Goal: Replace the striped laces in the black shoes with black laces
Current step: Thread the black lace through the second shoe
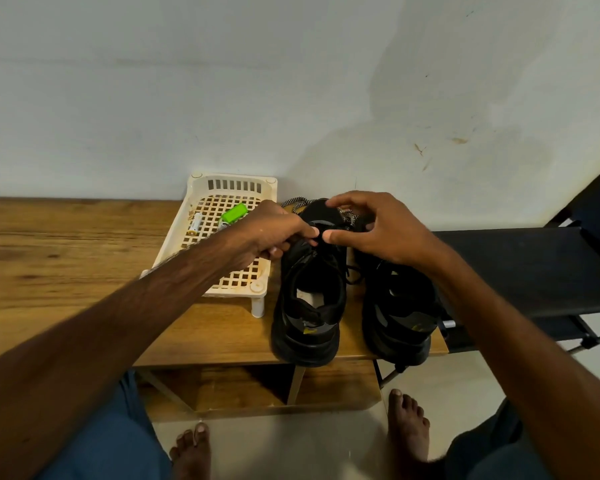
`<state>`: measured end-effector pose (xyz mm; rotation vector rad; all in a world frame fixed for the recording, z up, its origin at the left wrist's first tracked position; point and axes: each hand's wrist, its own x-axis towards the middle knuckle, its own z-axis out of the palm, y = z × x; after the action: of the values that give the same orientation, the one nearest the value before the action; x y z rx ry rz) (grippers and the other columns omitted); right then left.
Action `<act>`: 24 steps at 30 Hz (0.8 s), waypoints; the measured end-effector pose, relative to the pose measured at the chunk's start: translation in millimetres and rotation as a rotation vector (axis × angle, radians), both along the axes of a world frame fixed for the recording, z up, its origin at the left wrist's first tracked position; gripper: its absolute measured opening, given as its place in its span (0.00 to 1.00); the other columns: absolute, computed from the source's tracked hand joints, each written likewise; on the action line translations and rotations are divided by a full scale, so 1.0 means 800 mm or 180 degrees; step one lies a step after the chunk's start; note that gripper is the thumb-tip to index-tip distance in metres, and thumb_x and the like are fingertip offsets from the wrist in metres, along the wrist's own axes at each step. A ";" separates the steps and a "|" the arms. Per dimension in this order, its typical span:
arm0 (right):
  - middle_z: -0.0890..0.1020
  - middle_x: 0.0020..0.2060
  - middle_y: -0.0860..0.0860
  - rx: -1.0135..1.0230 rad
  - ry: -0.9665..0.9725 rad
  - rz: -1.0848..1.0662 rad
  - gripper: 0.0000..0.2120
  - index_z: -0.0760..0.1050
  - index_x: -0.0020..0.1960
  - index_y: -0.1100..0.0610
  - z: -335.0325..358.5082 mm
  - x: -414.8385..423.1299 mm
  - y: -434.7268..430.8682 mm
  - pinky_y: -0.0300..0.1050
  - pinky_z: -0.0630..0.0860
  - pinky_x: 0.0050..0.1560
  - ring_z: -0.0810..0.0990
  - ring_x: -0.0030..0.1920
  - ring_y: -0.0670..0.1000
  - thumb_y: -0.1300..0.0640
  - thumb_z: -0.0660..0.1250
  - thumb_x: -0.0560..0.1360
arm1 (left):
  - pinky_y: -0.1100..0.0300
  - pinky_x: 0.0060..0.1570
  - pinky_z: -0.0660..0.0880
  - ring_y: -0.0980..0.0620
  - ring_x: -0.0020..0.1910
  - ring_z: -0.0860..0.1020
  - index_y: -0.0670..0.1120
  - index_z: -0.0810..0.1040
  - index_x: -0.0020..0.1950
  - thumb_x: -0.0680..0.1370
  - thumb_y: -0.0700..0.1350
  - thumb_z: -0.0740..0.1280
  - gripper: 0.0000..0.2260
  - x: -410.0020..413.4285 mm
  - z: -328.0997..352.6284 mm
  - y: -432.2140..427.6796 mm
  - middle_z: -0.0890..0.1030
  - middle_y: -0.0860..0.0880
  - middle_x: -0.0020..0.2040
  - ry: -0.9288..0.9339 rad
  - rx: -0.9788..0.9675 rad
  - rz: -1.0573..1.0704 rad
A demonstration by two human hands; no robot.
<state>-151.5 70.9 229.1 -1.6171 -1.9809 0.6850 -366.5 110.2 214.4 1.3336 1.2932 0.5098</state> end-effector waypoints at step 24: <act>0.88 0.43 0.46 -0.0218 0.0150 0.0116 0.03 0.87 0.49 0.55 0.005 -0.002 -0.009 0.40 0.81 0.56 0.86 0.47 0.41 0.59 0.75 0.76 | 0.66 0.22 0.63 0.56 0.26 0.65 0.44 0.88 0.41 0.73 0.45 0.78 0.06 -0.013 0.004 -0.002 0.78 0.47 0.28 0.0392 0.0350 -0.0118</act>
<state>-153.4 63.5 232.9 -1.5929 -1.9773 0.8057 -377.1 108.6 217.7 1.4974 1.3542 0.4847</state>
